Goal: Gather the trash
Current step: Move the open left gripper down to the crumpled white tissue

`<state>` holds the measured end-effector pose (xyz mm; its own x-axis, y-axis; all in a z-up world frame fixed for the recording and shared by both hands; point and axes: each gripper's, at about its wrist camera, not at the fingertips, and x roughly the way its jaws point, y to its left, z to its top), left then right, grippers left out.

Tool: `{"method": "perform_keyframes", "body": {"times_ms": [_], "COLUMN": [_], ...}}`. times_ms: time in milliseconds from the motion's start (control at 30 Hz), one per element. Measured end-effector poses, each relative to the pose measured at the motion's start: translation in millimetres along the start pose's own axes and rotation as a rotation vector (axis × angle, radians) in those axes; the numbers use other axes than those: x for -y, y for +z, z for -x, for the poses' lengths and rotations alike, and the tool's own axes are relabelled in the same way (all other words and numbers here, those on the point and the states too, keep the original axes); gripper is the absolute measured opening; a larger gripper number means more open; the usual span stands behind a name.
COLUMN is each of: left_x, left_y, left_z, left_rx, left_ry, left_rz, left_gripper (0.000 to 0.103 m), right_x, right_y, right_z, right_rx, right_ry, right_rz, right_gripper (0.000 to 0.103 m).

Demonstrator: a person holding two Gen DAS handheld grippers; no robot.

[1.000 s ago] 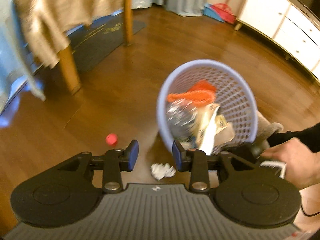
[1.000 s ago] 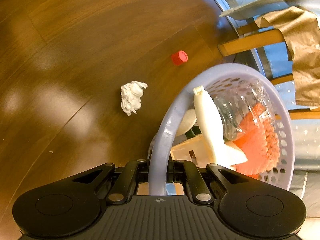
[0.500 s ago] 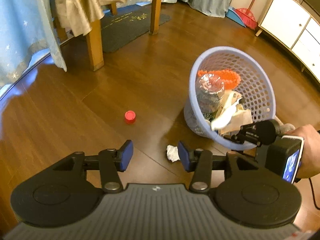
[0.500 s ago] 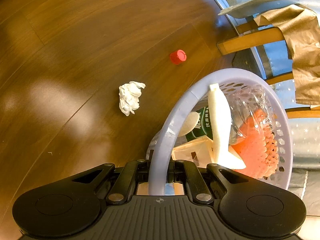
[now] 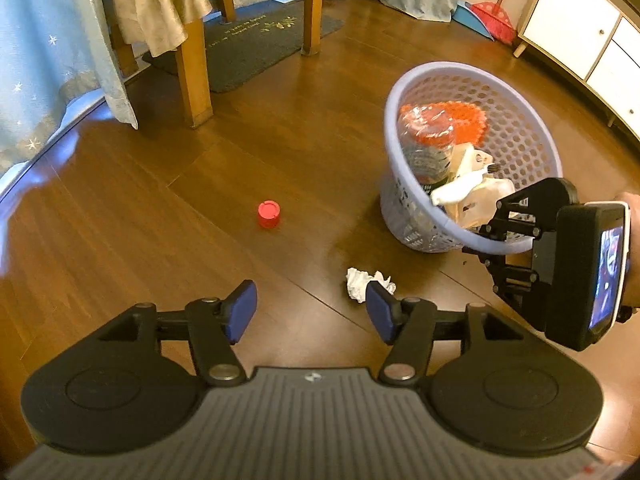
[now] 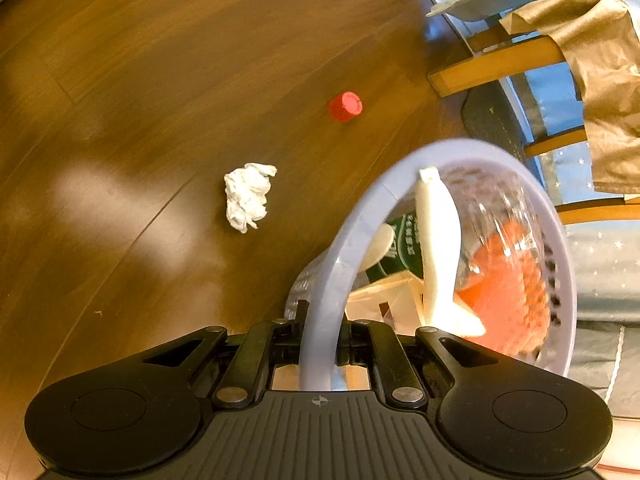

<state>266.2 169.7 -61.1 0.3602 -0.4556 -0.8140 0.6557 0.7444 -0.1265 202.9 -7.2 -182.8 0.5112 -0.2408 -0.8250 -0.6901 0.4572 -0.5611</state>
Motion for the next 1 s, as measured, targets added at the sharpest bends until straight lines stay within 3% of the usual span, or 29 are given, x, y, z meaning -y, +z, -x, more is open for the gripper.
{"method": "perform_keyframes", "body": {"times_ms": [500,1000], "left_x": [17,40], "left_y": [4,6], "left_z": [-55,-129], "left_rx": [-0.019,-0.067], "left_ry": [-0.051,-0.122], "left_rz": [-0.069,-0.208], "left_gripper": [0.061,0.067], "right_x": [7,18], "right_y": [-13,-16], "right_z": [-12,-18], "right_rx": [-0.007,-0.034], "right_ry": [-0.065,-0.071], "right_rz": [0.024,0.011], "right_gripper": [0.009,0.009]}}
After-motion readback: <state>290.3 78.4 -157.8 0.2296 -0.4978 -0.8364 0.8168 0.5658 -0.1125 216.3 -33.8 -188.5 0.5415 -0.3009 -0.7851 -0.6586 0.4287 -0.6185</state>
